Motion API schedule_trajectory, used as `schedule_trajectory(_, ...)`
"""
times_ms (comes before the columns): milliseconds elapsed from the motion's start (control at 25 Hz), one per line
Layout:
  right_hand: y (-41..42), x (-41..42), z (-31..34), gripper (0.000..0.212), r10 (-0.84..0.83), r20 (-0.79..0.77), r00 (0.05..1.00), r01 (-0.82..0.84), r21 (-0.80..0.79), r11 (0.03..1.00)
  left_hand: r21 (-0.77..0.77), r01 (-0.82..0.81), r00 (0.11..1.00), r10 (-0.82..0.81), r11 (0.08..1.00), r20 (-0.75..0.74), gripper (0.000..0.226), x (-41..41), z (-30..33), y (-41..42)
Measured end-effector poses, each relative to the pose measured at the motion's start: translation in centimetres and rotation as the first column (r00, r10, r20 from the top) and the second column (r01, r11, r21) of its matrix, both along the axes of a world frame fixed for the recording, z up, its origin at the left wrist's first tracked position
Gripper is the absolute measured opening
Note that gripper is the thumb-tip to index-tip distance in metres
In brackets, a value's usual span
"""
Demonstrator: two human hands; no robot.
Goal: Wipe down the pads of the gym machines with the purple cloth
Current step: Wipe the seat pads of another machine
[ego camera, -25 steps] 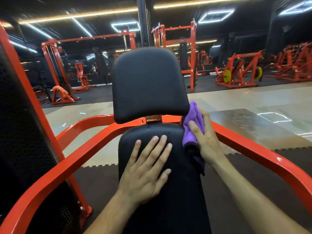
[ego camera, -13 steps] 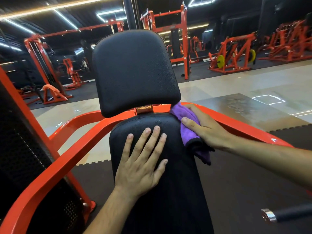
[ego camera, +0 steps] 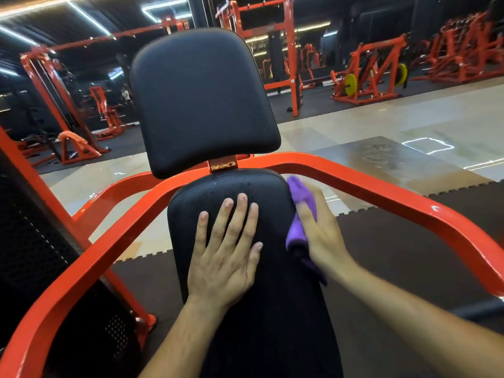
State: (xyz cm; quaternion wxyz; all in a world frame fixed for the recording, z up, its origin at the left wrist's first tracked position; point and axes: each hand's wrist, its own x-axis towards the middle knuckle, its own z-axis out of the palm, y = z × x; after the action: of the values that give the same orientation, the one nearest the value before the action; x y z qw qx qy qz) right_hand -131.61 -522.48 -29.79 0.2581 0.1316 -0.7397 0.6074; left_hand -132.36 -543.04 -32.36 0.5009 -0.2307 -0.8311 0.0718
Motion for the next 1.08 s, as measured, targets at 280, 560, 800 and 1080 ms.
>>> schedule_trajectory(280, 0.6, -1.1, -1.2, 0.040, 0.076, -0.048, 0.996, -0.079, -0.049, 0.996, 0.083, -0.007, 1.000, 0.005, 0.997, 0.021, 0.062, 0.5, -1.5, 0.8)
schedule_trajectory(560, 0.2, -0.7, -0.9, 0.037, 0.021, -0.055, 0.998, -0.023, -0.043, 0.999, 0.112, -0.023, 0.999, 0.020, 0.993, 0.031, 0.063, 0.5, -2.0, 1.2)
schedule_trajectory(800, 3.3, 0.2, -2.9, 0.038, -0.028, -0.038, 0.999, 0.023, -0.119, 0.993, 0.176, 0.018, 0.995, -0.035, 0.984, 0.094, 0.068, 2.5, -6.3, 2.8)
schedule_trajectory(1080, 0.6, 3.5, -10.2, 0.049, -0.015, -0.035, 0.999, 0.016, 0.005, 1.000, 0.149, -0.051, 0.993, 0.035, 0.988, 0.109, 0.067, 2.9, -9.6, 3.6)
